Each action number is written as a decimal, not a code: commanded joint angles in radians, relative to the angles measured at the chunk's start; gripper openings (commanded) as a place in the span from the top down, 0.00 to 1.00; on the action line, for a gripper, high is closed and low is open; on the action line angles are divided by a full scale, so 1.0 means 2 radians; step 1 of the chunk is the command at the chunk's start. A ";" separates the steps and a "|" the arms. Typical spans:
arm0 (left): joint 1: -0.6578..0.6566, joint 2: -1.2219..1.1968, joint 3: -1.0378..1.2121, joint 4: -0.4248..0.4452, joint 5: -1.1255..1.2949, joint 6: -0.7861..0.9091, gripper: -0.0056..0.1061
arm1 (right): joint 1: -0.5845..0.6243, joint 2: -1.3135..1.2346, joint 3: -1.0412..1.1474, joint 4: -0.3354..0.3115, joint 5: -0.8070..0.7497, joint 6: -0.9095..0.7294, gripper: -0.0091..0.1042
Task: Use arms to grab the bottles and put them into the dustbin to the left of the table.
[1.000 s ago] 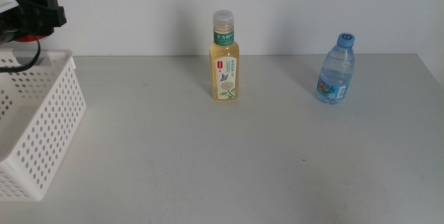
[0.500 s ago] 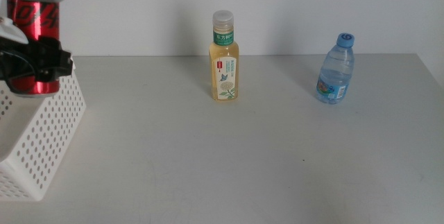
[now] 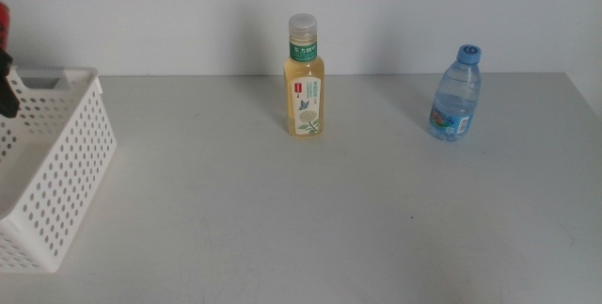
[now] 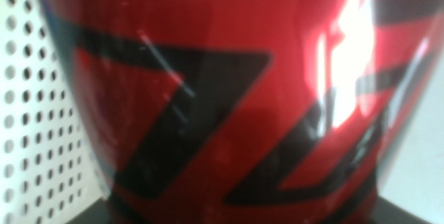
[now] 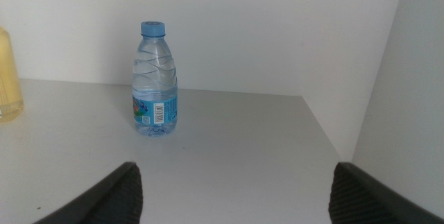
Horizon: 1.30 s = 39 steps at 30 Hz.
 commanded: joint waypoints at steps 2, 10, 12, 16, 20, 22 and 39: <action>0.020 0.016 -0.045 -0.014 0.004 0.012 0.91 | -0.002 -0.011 -0.005 -0.005 -0.041 -0.005 0.09; 0.025 0.070 -0.055 0.021 -0.005 0.055 0.91 | -0.002 -0.011 -0.005 -0.005 -0.041 -0.005 0.09; 0.025 0.081 -0.055 0.021 -0.005 0.055 0.91 | -0.002 -0.011 -0.005 -0.005 -0.041 -0.005 0.09; 0.025 0.102 -0.055 0.036 -0.017 0.053 0.91 | -0.002 -0.011 -0.005 -0.005 -0.041 -0.005 0.09; 0.025 0.118 -0.051 0.036 -0.028 0.052 0.91 | -0.002 -0.011 -0.005 -0.005 -0.041 -0.005 0.09; 0.025 0.129 -0.052 0.036 -0.028 0.052 0.91 | -0.002 -0.011 -0.005 -0.005 -0.041 -0.005 0.09; 0.023 0.202 -0.052 0.024 -0.025 0.020 0.74 | -0.002 -0.011 -0.005 -0.005 -0.041 -0.005 0.09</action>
